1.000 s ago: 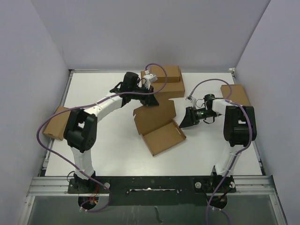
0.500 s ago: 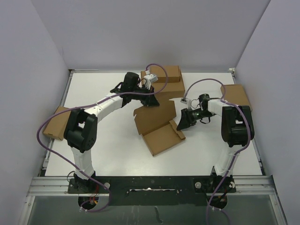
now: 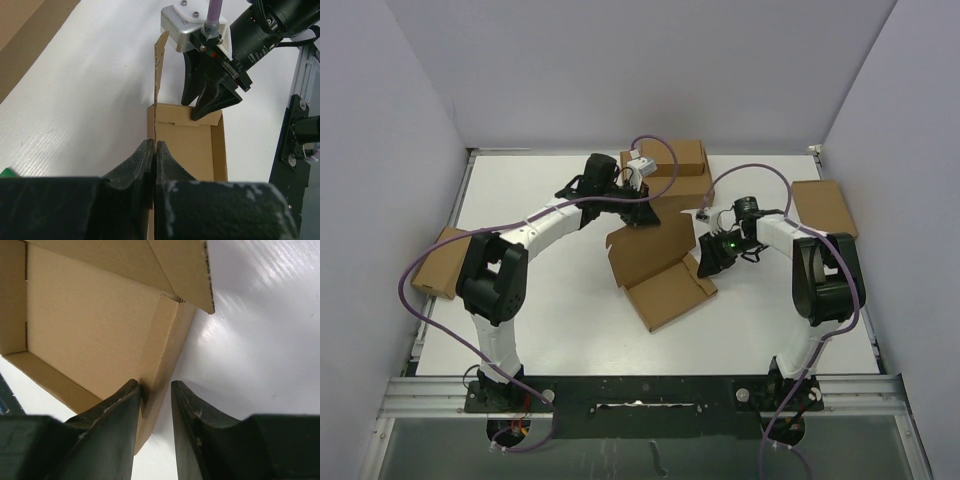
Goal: Fold the paper box
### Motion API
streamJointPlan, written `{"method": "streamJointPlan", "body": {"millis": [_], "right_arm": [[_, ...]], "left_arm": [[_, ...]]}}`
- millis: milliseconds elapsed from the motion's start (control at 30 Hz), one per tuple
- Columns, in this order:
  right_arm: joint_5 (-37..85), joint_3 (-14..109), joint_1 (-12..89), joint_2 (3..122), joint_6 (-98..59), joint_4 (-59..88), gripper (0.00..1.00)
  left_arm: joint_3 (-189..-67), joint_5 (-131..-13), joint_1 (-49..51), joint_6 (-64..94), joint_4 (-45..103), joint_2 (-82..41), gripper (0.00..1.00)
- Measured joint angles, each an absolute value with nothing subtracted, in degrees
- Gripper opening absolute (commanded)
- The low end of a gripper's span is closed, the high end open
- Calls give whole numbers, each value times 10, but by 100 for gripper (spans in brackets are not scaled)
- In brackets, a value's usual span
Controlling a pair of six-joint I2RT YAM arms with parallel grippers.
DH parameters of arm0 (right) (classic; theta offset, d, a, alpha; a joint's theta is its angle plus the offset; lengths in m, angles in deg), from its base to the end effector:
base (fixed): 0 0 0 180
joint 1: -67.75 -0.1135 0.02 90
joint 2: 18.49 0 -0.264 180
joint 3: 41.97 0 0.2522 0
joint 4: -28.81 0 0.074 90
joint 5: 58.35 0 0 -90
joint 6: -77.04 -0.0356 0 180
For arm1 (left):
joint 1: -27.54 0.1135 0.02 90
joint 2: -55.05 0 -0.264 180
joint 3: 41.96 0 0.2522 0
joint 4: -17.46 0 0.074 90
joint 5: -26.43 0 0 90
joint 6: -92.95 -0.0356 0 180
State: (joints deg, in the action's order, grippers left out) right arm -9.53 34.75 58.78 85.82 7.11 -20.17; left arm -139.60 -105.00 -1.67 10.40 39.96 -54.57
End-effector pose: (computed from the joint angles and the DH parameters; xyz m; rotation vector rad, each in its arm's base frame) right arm 0.3245 0.0749 0.1545 -0.7872 2.5665 0.9723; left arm 0.3711 -0.2345 0.2528 0.8379 2.0596 -1.1438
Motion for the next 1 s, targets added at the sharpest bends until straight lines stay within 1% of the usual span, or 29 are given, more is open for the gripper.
{"method": "streamJointPlan", "body": {"millis": [233,300,367,500,567,1000], "right_arm": [[-40,343,567,850,70,-188,29],[-25,341,561,850,70,-183,26],[-5,339,553,849,70,-179,22],[43,333,538,836,69,-171,9],[62,330,534,831,67,-167,0],[153,323,509,815,61,-146,0]], "left_arm": [[-1395,-1050,-17,113,396,-546,0],[-1394,-1050,-17,116,395,-546,0],[-1392,-1050,-17,118,393,-546,0],[-1389,-1050,-17,119,390,-546,0],[-1389,-1050,-17,120,389,-546,0],[-1389,-1050,-19,128,389,-546,0]]}}
